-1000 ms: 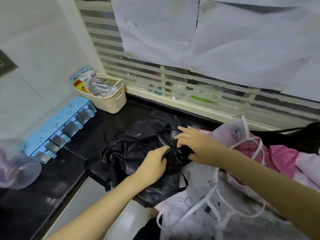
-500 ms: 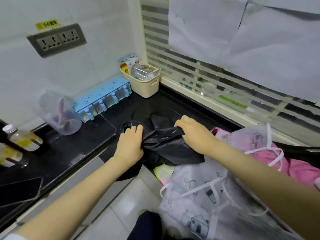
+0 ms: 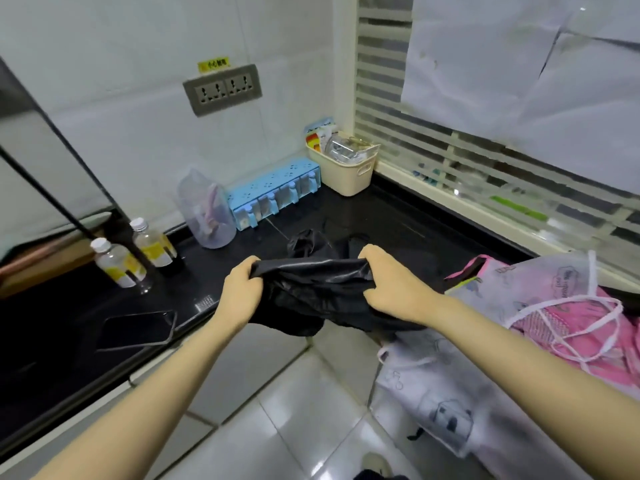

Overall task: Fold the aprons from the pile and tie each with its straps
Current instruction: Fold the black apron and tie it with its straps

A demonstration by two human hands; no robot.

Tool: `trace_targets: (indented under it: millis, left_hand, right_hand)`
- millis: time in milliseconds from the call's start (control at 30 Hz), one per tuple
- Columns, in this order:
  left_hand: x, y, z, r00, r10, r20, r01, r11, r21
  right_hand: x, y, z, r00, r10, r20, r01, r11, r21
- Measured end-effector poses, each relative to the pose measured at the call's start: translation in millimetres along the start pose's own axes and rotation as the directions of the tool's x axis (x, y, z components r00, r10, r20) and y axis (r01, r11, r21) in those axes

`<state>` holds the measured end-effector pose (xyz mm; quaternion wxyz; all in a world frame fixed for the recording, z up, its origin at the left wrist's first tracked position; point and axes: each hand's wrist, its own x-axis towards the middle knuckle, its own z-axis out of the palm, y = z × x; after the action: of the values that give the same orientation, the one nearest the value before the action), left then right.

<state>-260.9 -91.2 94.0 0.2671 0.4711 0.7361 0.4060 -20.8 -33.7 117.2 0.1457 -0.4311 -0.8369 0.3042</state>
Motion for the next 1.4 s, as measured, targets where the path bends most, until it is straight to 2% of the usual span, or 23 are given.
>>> trace_targets:
  millis: [100,167,300,367,433,467,533,633,700,733,800,867,900,933,967,1000,1033,1067,1100,1167,1200,1300,1400]
  left_hand:
    - [-30,-25,-34,0.998,-0.017,0.067,0.023,0.996,-0.088]
    - [-48,-48,-54,0.991,-0.030,0.134,0.038,0.998,-0.057]
    - [-85,-95,-90,0.931,-0.147,0.335,0.066,0.969,0.240]
    - [-104,-112,-102,0.890,-0.209,0.405,-0.005,0.884,0.467]
    - [-118,-121,-110,0.869,-0.235,0.436,-0.156,0.705,0.691]
    - [-123,-125,-114,0.872,-0.235,0.429,-0.204,0.623,0.755]
    - [-127,-127,-123,0.913,-0.193,0.359,-0.206,0.540,0.816]
    - [-119,-116,-140,0.970,-0.129,0.208,-0.115,0.509,0.853]
    - [-113,-100,-154,0.996,0.021,0.085,-0.080,0.611,0.787]
    - [-112,-92,-160,0.987,0.158,-0.014,-0.100,0.687,0.720]
    - [-116,-77,-164,0.889,0.377,-0.259,-0.202,0.832,0.516]
    - [-123,-74,-157,0.830,0.406,-0.382,-0.288,0.899,0.330]
    - [-128,-79,-149,0.867,0.393,-0.306,-0.283,0.895,0.346]
    - [-132,-90,-140,0.935,0.342,-0.092,-0.272,0.860,0.432]
    - [-135,-103,-131,0.966,0.146,0.214,-0.244,0.790,0.563]
    - [-139,-116,-123,0.879,-0.154,0.452,-0.239,0.678,0.695]
    - [-142,-130,-119,0.762,-0.374,0.529,-0.261,0.570,0.779]
    - [-142,-142,-119,0.715,-0.455,0.531,-0.278,0.513,0.812]
    - [-138,-147,-121,0.756,-0.418,0.504,-0.260,0.515,0.817]
    - [-124,-147,-124,0.909,-0.232,0.345,-0.134,0.622,0.771]
    - [-117,-140,-126,0.955,-0.144,0.259,-0.092,0.685,0.722]
    - [-101,-114,-129,0.988,-0.040,0.149,-0.055,0.810,0.584]
    - [-84,-96,-132,0.927,-0.031,0.374,-0.202,0.799,0.567]
  right_hand:
    - [-16,-21,46,0.998,-0.016,0.067,0.020,0.998,-0.057]
    - [-25,-28,78,0.993,-0.018,0.118,0.029,0.995,-0.091]
    - [-47,-32,134,0.969,0.021,0.248,0.047,0.963,-0.264]
    - [-59,-35,150,0.955,0.045,0.292,0.060,0.938,-0.341]
    - [-67,-41,153,0.950,0.065,0.305,0.062,0.920,-0.388]
    - [-70,-46,152,0.950,0.072,0.303,0.063,0.909,-0.413]
    - [-73,-58,141,0.959,0.079,0.271,0.057,0.886,-0.459]
    - [-69,-77,112,0.987,0.091,0.131,-0.014,0.865,-0.501]
    - [-66,-91,89,0.993,0.059,-0.099,-0.098,0.887,-0.451]
    - [-67,-99,78,0.969,0.013,-0.248,-0.109,0.919,-0.378]
    - [-74,-115,66,0.849,-0.062,-0.524,-0.035,0.984,-0.172]
    - [-83,-118,71,0.760,-0.040,-0.649,0.055,0.998,0.003]
    - [-87,-113,82,0.789,-0.018,-0.614,0.036,0.999,0.017]
    - [-91,-104,95,0.884,0.002,-0.467,-0.032,0.998,-0.056]
    - [-95,-92,109,0.977,0.079,-0.199,-0.120,0.972,-0.204]
    - [-100,-79,122,0.971,0.222,0.088,-0.177,0.916,-0.359]
    - [-105,-68,132,0.893,0.357,0.273,-0.201,0.860,-0.468]
    - [-111,-59,138,0.841,0.422,0.338,-0.210,0.831,-0.516]
    - [-115,-54,139,0.849,0.430,0.308,-0.227,0.822,-0.522]
    - [-113,-50,133,0.921,0.366,0.136,-0.247,0.815,-0.523]
    - [-111,-48,129,0.941,0.331,0.067,-0.248,0.811,-0.530]
    - [-104,-44,113,0.941,0.338,0.008,-0.300,0.844,-0.445]
    - [-103,-34,95,0.943,0.333,0.013,-0.308,0.888,-0.342]
